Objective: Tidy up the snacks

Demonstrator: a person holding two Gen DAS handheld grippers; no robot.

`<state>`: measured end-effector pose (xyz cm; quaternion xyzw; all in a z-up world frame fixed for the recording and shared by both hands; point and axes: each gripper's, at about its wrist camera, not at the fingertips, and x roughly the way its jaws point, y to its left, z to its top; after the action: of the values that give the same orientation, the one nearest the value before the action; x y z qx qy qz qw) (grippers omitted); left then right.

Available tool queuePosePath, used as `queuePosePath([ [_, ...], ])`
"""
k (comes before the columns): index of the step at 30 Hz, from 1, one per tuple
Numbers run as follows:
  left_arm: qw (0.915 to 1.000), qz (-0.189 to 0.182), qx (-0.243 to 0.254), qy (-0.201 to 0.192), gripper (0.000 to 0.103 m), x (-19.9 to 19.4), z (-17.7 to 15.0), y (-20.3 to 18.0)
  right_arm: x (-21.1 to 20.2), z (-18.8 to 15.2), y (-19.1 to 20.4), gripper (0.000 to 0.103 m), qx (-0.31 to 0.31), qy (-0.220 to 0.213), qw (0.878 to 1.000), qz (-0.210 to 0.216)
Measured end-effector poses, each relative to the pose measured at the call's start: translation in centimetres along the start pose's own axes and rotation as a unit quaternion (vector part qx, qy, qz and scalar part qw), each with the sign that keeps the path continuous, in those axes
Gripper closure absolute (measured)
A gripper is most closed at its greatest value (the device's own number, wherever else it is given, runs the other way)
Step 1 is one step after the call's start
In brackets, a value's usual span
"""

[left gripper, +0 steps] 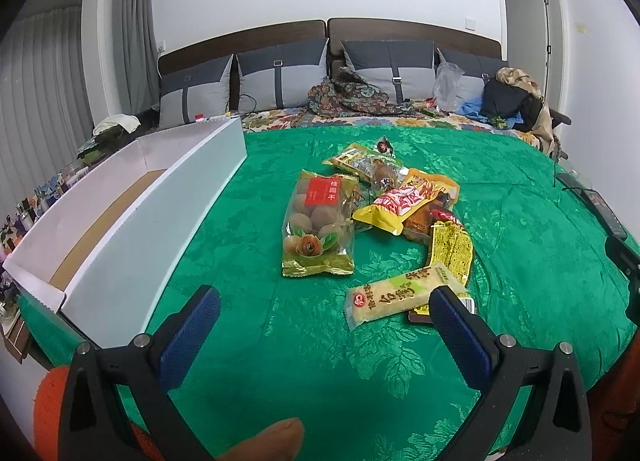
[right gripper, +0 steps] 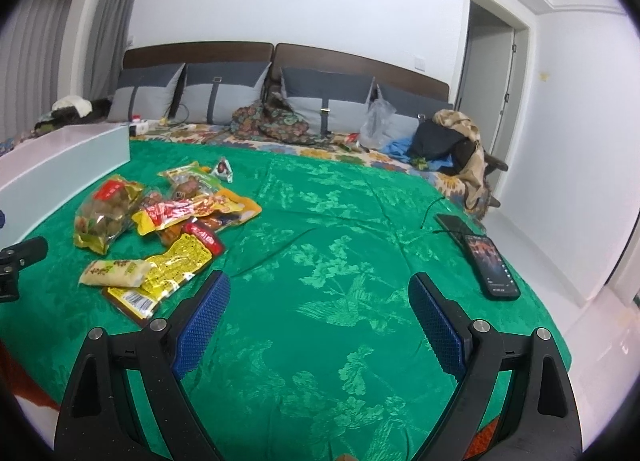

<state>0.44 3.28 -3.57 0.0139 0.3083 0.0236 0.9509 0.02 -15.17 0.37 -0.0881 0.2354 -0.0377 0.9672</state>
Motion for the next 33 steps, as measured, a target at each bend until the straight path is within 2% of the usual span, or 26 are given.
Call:
queuePosePath([
  [7, 1.0000, 0.002, -0.001, -0.006, 0.000, -0.2, 0.0, 0.1, -0.6, 0.4, 0.1, 0.010, -0.003, -0.018, 1.000, 0.002],
  [23, 1.0000, 0.009, 0.000, 0.003, 0.000, 0.3, 0.0, 0.3, 0.0, 0.1, 0.6, 0.010, -0.010, -0.005, 1.000, 0.010],
  [33, 0.9997, 0.008, -0.010, 0.023, 0.000, 1.2, -0.2, 0.7, 0.3, -0.2, 0.7, 0.010, -0.010, 0.005, 1.000, 0.015],
])
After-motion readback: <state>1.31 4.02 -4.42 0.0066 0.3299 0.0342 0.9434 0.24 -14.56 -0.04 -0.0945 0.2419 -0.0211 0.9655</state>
